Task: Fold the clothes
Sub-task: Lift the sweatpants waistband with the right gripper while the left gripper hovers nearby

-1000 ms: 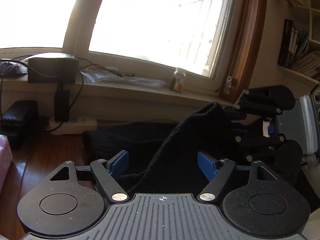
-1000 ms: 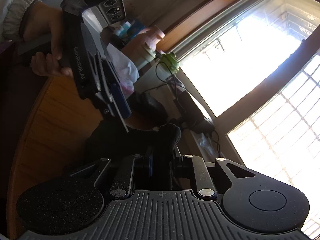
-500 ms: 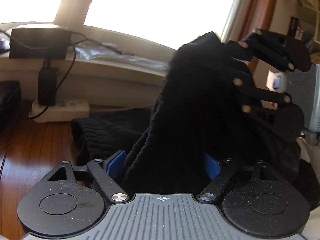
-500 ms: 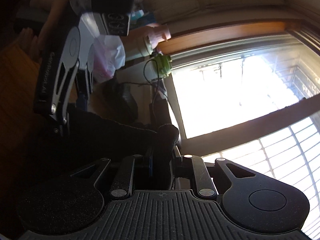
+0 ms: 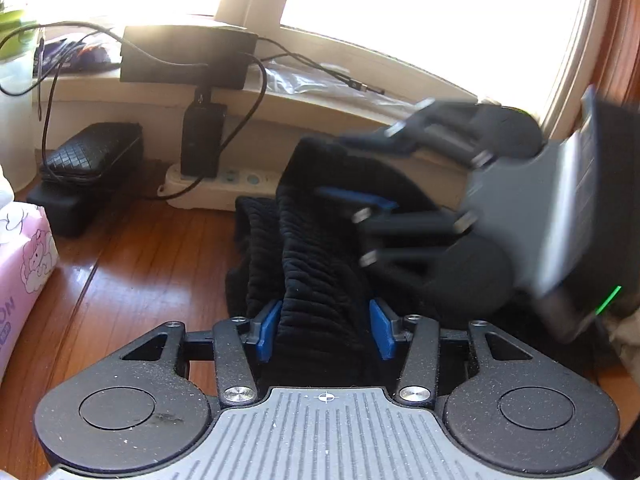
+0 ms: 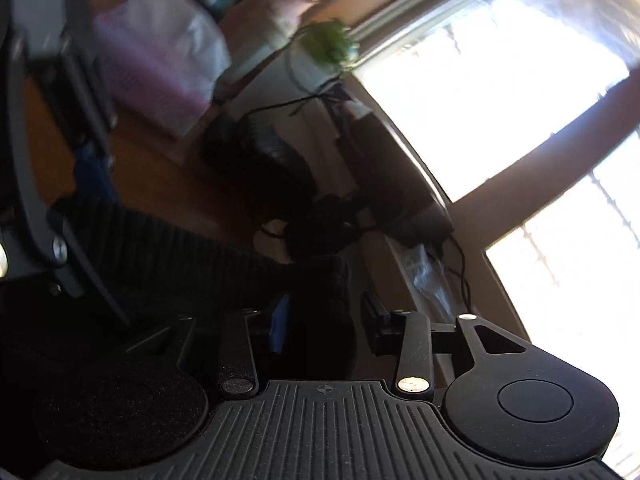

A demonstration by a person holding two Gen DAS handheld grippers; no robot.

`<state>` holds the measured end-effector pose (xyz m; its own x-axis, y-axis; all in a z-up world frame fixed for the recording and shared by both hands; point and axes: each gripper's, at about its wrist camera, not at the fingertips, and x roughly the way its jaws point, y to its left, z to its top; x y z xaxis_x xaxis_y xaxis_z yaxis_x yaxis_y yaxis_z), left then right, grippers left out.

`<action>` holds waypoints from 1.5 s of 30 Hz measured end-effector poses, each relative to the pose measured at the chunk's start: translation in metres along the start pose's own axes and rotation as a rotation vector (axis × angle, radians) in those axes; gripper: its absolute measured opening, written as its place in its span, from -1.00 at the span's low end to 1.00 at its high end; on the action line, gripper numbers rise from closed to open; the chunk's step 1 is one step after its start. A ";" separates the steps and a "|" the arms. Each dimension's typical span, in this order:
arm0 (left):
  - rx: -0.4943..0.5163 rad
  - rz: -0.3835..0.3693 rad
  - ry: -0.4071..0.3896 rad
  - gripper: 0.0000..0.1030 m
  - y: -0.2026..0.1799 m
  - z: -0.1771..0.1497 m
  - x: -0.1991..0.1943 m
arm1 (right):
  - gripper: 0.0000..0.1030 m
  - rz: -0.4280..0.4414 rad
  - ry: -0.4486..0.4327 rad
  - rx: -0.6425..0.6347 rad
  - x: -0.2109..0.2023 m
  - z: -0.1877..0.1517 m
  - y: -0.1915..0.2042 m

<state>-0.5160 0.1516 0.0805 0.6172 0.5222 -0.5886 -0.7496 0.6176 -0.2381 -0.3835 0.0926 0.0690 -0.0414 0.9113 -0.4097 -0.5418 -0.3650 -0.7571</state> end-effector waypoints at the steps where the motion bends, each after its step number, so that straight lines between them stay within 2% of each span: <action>1: 0.012 0.010 0.000 -0.07 -0.002 -0.001 0.001 | -0.06 0.018 0.003 0.048 -0.005 -0.005 -0.005; 9: 0.011 0.020 0.011 -0.18 -0.007 -0.012 -0.002 | -0.07 0.159 0.027 0.431 -0.049 -0.041 -0.047; 15: 0.001 0.017 0.012 -0.23 -0.017 -0.028 -0.020 | -0.09 0.199 0.056 0.498 -0.036 -0.059 -0.034; 17: 0.004 0.017 0.013 -0.26 -0.022 -0.032 -0.024 | -0.40 0.246 0.055 0.501 -0.028 -0.062 -0.032; 24: -0.013 -0.001 0.015 -0.29 -0.023 -0.041 -0.030 | -0.54 0.370 0.046 0.620 -0.026 -0.077 -0.030; 29: -0.018 -0.026 0.014 -0.32 -0.026 -0.055 -0.046 | -0.63 0.402 0.031 0.561 -0.040 -0.069 -0.015; 34: -0.060 -0.061 -0.009 -0.33 -0.019 -0.072 -0.068 | -0.63 0.451 0.002 0.511 -0.060 -0.060 -0.002; 36: -0.078 -0.059 -0.028 -0.23 -0.016 -0.071 -0.074 | -0.61 0.436 0.013 0.521 -0.063 -0.058 -0.005; 40: -0.051 0.016 -0.097 -0.18 -0.017 -0.053 -0.087 | -0.25 0.382 0.033 0.559 -0.070 -0.057 -0.014; 42: -0.018 0.043 -0.118 -0.11 -0.020 -0.042 -0.088 | -0.23 0.369 0.027 0.590 -0.077 -0.060 -0.021; 43: -0.003 0.053 -0.120 -0.01 -0.022 -0.037 -0.086 | -0.28 0.370 0.015 0.609 -0.080 -0.062 -0.025; 44: 0.012 0.061 -0.118 0.01 -0.023 -0.032 -0.082 | -0.67 0.372 0.008 0.618 -0.083 -0.064 -0.029; 45: 0.023 0.063 -0.112 0.01 -0.024 -0.028 -0.076 | -0.70 0.369 0.002 0.611 -0.086 -0.065 -0.031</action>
<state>-0.5520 0.0808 0.1091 0.5925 0.6220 -0.5119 -0.7831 0.5939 -0.1847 -0.3087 0.0137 0.0950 -0.3115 0.7482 -0.5858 -0.8662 -0.4771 -0.1487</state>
